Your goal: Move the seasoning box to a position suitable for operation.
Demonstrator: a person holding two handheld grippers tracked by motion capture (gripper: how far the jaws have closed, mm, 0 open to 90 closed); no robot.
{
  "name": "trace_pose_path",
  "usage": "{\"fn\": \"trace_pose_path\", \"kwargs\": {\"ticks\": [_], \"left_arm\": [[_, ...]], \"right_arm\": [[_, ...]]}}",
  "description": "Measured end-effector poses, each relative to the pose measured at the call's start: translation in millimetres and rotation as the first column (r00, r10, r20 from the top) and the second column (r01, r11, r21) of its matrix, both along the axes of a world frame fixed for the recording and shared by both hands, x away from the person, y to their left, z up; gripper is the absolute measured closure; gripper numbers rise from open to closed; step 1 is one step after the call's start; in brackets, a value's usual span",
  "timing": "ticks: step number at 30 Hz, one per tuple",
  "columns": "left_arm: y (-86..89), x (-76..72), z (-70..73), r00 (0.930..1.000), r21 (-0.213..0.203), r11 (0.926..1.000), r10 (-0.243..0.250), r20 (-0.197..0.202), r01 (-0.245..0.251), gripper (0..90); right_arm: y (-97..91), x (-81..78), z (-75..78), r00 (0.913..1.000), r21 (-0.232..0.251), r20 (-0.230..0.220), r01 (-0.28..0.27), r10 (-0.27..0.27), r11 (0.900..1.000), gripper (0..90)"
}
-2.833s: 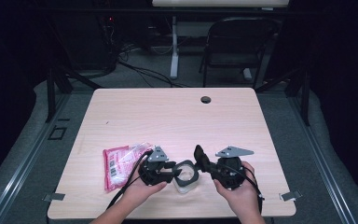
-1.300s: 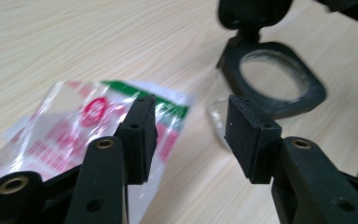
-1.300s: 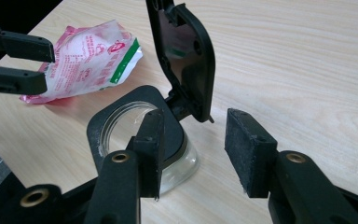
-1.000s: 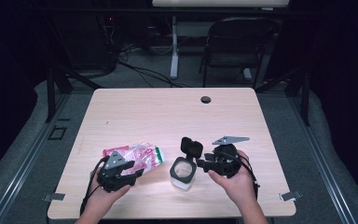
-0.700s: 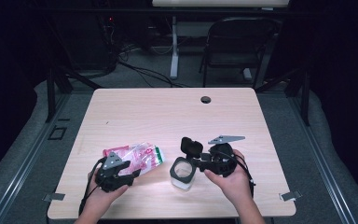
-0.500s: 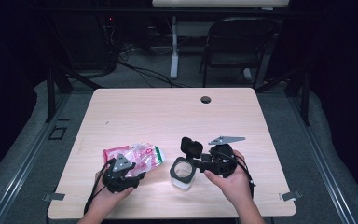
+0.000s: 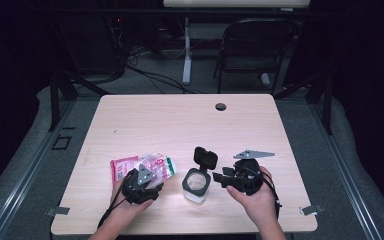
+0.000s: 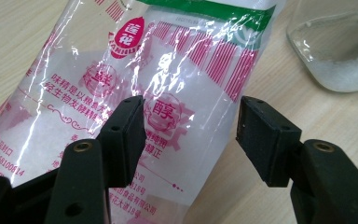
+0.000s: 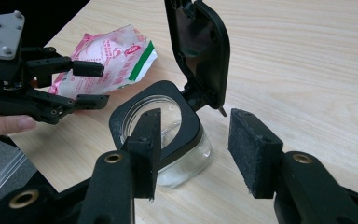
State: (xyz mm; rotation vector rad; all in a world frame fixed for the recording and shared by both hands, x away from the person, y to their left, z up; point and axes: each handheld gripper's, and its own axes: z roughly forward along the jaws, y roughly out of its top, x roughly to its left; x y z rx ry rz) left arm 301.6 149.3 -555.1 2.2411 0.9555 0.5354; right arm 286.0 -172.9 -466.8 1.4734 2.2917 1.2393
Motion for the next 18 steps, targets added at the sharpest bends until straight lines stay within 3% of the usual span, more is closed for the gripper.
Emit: {"fn": "trace_pose_path", "kwargs": {"ticks": [8,15,18], "left_arm": [[-7.7,1.9,-6.3,0.9985,0.075,0.9971,0.007,0.054,-0.011,40.7],[-2.8,5.7,-9.7,0.998,0.062,0.9972,0.04,0.049,-0.043,42.9],[1.4,7.6,-10.4,0.9976,0.026,0.9981,0.055,0.041,-0.056,45.2]], "right_arm": [[-2.8,-4.0,-1.0,0.9998,0.008,-0.002,0.019,-0.019,0.9998,54.3],[-3.8,-4.5,-1.0,0.9998,0.01,0.004,0.021,-0.021,0.9997,54.3],[-3.2,-4.3,-1.1,0.9998,0.01,0.001,0.022,-0.022,0.9997,54.2]]}}
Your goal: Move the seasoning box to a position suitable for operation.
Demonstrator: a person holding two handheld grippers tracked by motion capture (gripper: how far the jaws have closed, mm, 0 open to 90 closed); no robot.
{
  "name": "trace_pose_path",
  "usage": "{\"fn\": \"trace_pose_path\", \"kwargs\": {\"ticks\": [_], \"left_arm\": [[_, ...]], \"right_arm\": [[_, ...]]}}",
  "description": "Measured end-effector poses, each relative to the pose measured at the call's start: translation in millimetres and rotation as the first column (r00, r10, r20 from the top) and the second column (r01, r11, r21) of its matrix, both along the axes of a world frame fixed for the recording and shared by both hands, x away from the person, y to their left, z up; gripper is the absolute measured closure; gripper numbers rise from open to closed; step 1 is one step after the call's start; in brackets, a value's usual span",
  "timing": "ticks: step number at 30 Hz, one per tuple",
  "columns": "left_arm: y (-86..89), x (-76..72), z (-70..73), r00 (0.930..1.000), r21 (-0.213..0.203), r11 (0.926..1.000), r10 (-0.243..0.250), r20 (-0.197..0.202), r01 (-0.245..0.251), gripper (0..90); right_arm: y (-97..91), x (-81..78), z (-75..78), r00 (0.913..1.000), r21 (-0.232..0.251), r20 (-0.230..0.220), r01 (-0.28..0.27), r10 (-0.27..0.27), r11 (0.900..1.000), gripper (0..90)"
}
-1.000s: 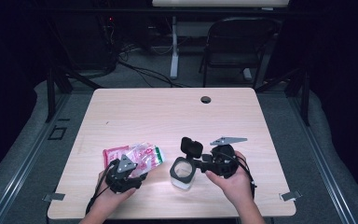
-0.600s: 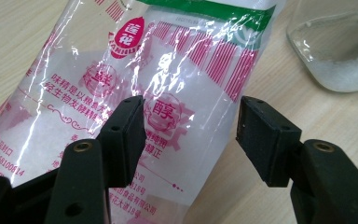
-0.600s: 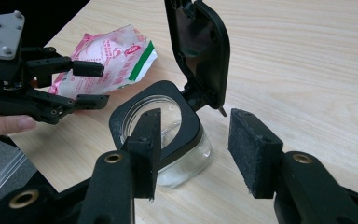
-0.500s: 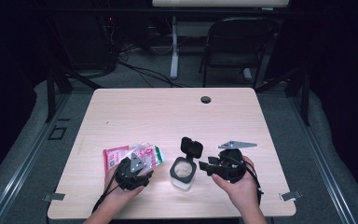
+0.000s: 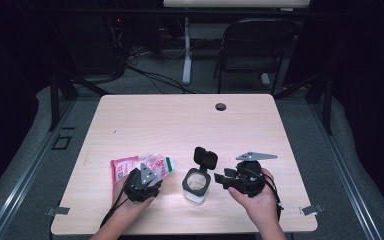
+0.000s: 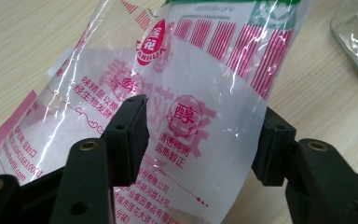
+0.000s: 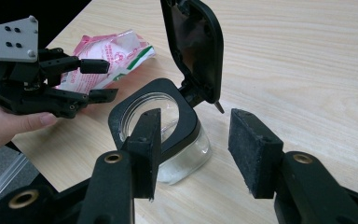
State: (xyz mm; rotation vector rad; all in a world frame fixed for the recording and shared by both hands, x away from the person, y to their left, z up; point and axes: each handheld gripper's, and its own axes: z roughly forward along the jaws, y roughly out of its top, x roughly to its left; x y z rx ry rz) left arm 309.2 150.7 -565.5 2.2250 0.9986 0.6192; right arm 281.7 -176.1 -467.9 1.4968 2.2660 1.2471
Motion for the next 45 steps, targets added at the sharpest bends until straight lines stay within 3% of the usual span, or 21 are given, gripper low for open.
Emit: {"fn": "trace_pose_path", "kwargs": {"ticks": [10,20,25,36,45], "left_arm": [[8.2,5.3,-0.9,0.9993,-0.055,0.9982,0.021,-0.029,-0.023,61.0],[23.7,13.9,-2.6,0.9934,-0.166,0.9832,0.06,-0.097,-0.076,74.7],[29.7,18.2,-5.0,0.9882,-0.186,0.9776,0.074,-0.134,-0.099,80.3],[35.0,21.5,-6.4,0.9831,-0.209,0.9707,0.085,-0.162,-0.119,87.4],[39.9,24.4,-7.2,0.9778,-0.247,0.96,0.086,-0.191,-0.133,90.0]], "right_arm": [[-1.9,0.2,-0.4,1.0,0.005,-0.002,0.005,-0.005,1.0,54.3],[-3.0,0.5,-1.1,1.0,0.005,-0.004,0.006,-0.006,1.0,54.3],[-2.7,0.8,-2.3,0.9999,0.007,-0.007,0.01,-0.01,0.9999,54.3],[-3.9,1.6,-3.8,0.9999,0.005,-0.009,0.012,-0.012,0.9999,54.2],[-3.9,2.4,-5.3,0.9999,0.004,-0.01,0.011,-0.011,0.9999,54.2]]}}
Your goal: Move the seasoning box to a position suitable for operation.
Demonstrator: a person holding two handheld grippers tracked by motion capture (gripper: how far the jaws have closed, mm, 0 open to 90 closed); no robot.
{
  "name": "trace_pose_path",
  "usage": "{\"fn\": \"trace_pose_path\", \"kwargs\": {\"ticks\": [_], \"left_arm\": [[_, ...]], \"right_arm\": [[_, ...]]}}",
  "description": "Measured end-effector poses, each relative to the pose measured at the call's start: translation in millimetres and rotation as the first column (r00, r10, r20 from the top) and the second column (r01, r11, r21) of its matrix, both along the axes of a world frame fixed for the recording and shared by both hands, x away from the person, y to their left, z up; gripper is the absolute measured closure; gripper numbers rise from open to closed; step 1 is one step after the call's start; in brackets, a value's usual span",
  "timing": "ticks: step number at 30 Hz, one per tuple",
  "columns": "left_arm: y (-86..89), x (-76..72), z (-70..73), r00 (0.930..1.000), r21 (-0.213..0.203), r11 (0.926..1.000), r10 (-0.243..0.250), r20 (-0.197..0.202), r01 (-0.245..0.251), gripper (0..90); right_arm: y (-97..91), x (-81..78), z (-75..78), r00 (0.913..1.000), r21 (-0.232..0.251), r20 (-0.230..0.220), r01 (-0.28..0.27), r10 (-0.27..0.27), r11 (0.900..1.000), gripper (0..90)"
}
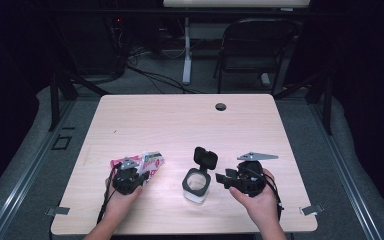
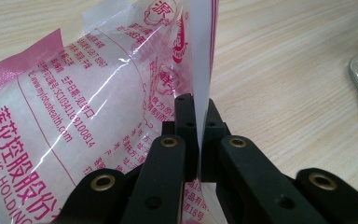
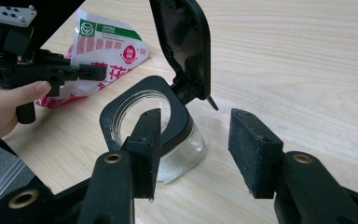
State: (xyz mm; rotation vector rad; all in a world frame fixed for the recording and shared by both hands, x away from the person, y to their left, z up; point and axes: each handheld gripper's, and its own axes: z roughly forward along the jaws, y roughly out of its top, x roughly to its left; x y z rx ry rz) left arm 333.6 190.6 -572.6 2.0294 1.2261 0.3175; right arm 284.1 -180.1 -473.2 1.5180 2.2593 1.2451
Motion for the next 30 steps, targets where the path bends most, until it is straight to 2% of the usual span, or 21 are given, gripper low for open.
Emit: {"fn": "trace_pose_path", "kwargs": {"ticks": [7,14,20,26,30], "left_arm": [[0.0,-0.8,2.9,1.0,0.009,1.0,-0.004,0.0,0.004,90.0],[3.5,-4.6,15.1,0.9999,0.005,1.0,-0.006,0.012,0.006,90.0],[14.4,-11.3,36.5,0.9992,-0.001,0.9999,0.013,0.039,-0.012,90.0],[35.3,-14.5,63.4,0.995,-0.027,0.9984,0.051,0.086,-0.049,90.0],[48.0,-17.8,85.6,0.9889,0.008,0.9981,0.06,0.136,-0.062,90.0]], "right_arm": [[-0.8,0.1,-0.9,0.9999,0.001,-0.005,0.01,-0.01,0.9999,54.2],[-2.4,-0.3,-0.6,0.9999,0.0,-0.006,0.013,-0.013,0.9999,54.2],[-3.3,0.5,-0.7,0.9999,0.003,-0.002,0.013,-0.013,0.9999,54.2],[-3.1,2.5,0.3,1.0,-0.002,0.0,0.009,-0.009,1.0,54.1],[-4.3,3.8,2.4,1.0,-0.001,0.003,0.009,-0.009,1.0,54.2]]}}
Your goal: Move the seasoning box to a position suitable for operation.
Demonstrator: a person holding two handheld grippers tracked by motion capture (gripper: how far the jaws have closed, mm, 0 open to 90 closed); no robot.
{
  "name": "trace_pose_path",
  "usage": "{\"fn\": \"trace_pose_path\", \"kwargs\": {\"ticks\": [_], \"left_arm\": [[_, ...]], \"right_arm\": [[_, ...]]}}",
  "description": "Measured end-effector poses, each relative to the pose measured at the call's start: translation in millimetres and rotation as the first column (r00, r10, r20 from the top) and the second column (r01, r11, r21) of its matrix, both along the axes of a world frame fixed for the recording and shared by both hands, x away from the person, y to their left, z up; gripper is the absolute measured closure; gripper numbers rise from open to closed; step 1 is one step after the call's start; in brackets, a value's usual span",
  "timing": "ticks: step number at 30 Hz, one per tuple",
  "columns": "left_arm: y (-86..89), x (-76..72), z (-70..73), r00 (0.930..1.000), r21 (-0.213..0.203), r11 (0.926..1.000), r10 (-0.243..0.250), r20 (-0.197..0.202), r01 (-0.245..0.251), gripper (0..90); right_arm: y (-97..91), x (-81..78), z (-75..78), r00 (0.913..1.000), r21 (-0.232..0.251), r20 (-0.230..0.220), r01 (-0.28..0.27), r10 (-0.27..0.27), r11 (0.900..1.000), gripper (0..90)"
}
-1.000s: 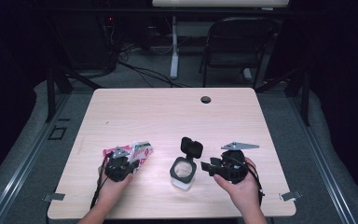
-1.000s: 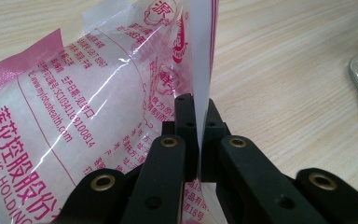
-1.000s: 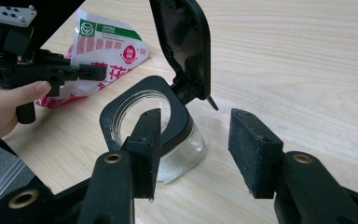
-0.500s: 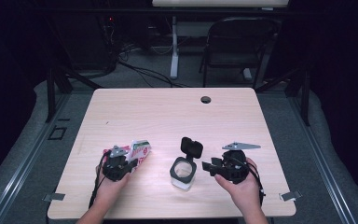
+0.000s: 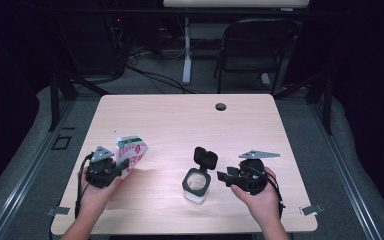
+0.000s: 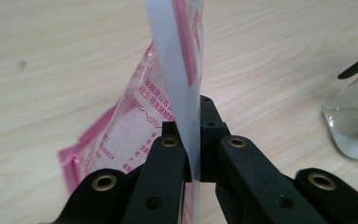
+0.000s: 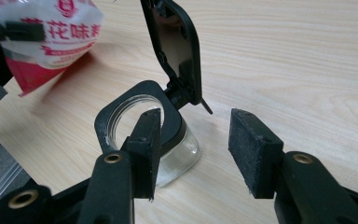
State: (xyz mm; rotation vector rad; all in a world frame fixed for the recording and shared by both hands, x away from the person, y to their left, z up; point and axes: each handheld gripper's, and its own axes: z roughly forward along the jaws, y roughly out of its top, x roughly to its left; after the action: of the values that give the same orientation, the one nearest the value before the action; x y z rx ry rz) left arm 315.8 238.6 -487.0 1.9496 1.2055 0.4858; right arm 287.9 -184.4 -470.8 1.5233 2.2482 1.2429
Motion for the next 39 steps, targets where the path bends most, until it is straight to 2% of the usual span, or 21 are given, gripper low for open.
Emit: {"fn": "trace_pose_path", "kwargs": {"ticks": [3,5,8,12,18,24,27,33,39], "left_arm": [[10.3,-1.7,19.3,0.9987,0.042,0.9989,0.019,0.048,-0.021,90.0],[18.9,-1.3,31.1,0.9971,0.054,0.9978,0.036,0.068,-0.039,90.0],[31.8,-0.9,45.3,0.9953,0.049,0.9971,0.053,0.08,-0.057,90.0],[35.4,-6.3,56.9,0.9948,0.032,0.9989,0.032,0.096,-0.035,90.0],[19.8,-13.2,63.4,0.9924,0.053,0.9983,-0.028,0.12,0.022,90.0],[5.8,-13.7,61.6,0.9903,0.005,0.9961,-0.088,0.107,0.088,90.0],[-5.2,-14.5,60.7,0.9866,-0.005,0.9923,-0.123,0.107,0.124,90.0],[-31.6,-17.7,59.3,0.9739,0.006,0.9796,-0.2,0.107,0.201,90.0],[-50.5,-18.0,55.0,0.9641,-0.012,0.9686,-0.246,0.1,0.248,90.0]], "right_arm": [[0.5,1.2,1.0,1.0,0.005,0.006,0.0,0.0,1.0,54.1],[1.1,1.4,1.7,1.0,0.01,0.005,-0.003,0.003,0.9999,54.2],[1.3,1.7,3.2,0.9999,0.008,0.01,-0.005,0.005,1.0,54.2],[0.6,2.1,4.9,0.9999,0.012,0.015,0.0,0.0,0.9999,54.2],[-0.4,3.7,5.4,0.9999,0.01,0.013,-0.01,0.01,0.9999,54.6],[0.0,4.1,5.6,0.9996,-0.005,0.021,-0.021,0.021,0.9998,55.0],[-0.2,4.5,5.7,0.9991,-0.011,0.028,-0.03,0.03,0.9995,54.9],[0.1,3.5,6.7,0.9981,-0.009,0.056,-0.026,0.027,0.9996,55.2],[0.5,2.8,7.2,0.9964,-0.009,0.078,-0.033,0.034,0.9994,55.6]]}}
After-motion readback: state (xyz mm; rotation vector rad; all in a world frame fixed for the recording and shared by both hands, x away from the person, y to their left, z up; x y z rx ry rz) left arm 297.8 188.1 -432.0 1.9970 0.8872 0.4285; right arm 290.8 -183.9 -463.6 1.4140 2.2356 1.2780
